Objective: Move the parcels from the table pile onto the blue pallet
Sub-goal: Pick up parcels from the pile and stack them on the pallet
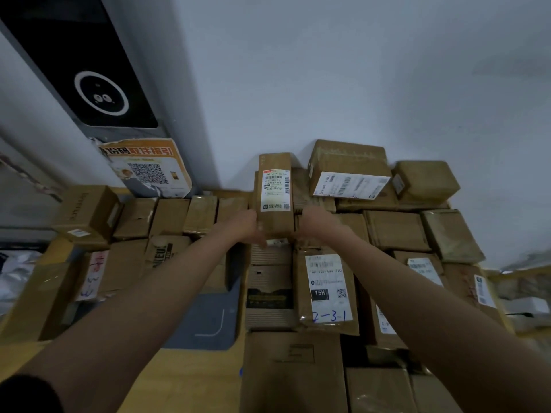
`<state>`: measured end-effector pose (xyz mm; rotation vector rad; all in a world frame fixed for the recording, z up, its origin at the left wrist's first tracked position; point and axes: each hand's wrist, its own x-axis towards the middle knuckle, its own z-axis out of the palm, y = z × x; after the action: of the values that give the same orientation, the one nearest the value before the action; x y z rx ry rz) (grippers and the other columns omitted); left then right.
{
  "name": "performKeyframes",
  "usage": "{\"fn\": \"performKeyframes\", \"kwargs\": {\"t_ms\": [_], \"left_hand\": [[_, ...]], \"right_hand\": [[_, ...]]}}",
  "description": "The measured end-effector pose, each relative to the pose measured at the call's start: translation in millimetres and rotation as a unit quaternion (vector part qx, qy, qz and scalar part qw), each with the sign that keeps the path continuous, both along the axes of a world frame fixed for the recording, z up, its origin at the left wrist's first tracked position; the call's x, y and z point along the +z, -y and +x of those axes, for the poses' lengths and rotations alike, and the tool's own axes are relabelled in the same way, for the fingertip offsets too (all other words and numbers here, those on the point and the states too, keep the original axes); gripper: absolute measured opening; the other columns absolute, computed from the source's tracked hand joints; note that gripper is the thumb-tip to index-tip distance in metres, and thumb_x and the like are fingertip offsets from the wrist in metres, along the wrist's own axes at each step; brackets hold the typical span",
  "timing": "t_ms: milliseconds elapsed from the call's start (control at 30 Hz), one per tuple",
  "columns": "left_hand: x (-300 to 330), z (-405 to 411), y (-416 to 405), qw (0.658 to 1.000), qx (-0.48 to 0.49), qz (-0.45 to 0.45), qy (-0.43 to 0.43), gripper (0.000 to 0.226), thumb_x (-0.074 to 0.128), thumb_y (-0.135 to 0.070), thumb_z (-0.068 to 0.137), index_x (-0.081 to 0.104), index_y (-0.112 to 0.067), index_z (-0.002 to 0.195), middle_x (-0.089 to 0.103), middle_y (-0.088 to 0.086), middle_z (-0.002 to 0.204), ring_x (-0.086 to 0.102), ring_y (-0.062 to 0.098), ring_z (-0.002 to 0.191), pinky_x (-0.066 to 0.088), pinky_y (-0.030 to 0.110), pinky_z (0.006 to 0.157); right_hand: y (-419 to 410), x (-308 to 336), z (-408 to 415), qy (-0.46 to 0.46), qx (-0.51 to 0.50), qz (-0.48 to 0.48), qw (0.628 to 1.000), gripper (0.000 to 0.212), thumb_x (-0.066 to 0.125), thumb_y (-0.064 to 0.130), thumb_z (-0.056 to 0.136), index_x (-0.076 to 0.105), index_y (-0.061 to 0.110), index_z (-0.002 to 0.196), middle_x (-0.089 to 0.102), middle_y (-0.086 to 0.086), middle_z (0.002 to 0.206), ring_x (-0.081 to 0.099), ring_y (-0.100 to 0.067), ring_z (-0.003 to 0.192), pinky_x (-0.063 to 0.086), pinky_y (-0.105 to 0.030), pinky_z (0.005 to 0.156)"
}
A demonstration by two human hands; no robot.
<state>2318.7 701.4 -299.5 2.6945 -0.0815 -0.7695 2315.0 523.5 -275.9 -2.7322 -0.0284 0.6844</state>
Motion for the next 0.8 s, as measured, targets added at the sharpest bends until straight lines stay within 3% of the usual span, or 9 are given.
{"fn": "performKeyframes", "kwargs": {"t_ms": [167,267,400,667,800], "left_hand": [[31.1,-31.1,-3.2,0.998,-0.045,0.052,0.014,0.062,0.082,-0.041,0.072,0.058,-0.015,0.123,0.063,0.005,0.118,0.058,0.019,0.099,0.051,0.032,0.081],[46.4,-51.9,-7.1,0.997,-0.051,0.058,0.027,0.075,0.082,-0.041,0.072,0.051,-0.016,0.136,0.057,0.005,0.132,0.056,0.023,0.114,0.050,0.037,0.094],[62.3,-83.9,-19.9,0.996,-0.049,0.064,0.033,0.079,0.083,-0.038,0.073,0.048,-0.015,0.140,0.053,0.006,0.137,0.053,0.024,0.120,0.046,0.031,0.089],[91.2,-158.3,-62.6,0.996,-0.011,0.092,0.019,0.084,0.079,-0.031,0.080,0.034,-0.012,0.148,0.043,0.009,0.146,0.047,0.029,0.128,0.045,0.041,0.102],[98.3,-198.8,-96.7,0.991,-0.022,0.131,0.021,0.066,0.082,-0.035,0.074,0.051,-0.018,0.130,0.058,0.005,0.129,0.058,0.023,0.102,0.053,0.038,0.081]], "right_hand": [[-1.4,41.2,-34.5,0.038,0.035,-0.032,0.998,0.027,0.069,0.024,0.081,0.058,0.013,0.103,0.063,-0.005,0.102,0.062,-0.026,0.097,0.054,-0.042,0.083],[-6.8,60.0,-58.7,0.061,0.067,-0.046,0.995,0.041,0.072,0.026,0.081,0.057,0.014,0.117,0.063,-0.006,0.110,0.062,-0.027,0.102,0.055,-0.043,0.086],[-20.9,76.4,-92.2,0.061,0.101,-0.059,0.991,0.053,0.072,0.024,0.083,0.051,0.013,0.130,0.061,-0.008,0.119,0.060,-0.026,0.107,0.054,-0.039,0.088],[-56.9,92.7,-149.7,0.027,0.170,-0.072,0.982,0.054,0.069,0.015,0.085,0.048,0.008,0.134,0.055,-0.012,0.127,0.056,-0.030,0.113,0.053,-0.038,0.091],[-79.6,91.9,-167.3,0.017,0.217,-0.072,0.973,0.055,0.070,0.019,0.084,0.050,0.009,0.134,0.057,-0.012,0.124,0.059,-0.028,0.106,0.056,-0.036,0.080]]}}
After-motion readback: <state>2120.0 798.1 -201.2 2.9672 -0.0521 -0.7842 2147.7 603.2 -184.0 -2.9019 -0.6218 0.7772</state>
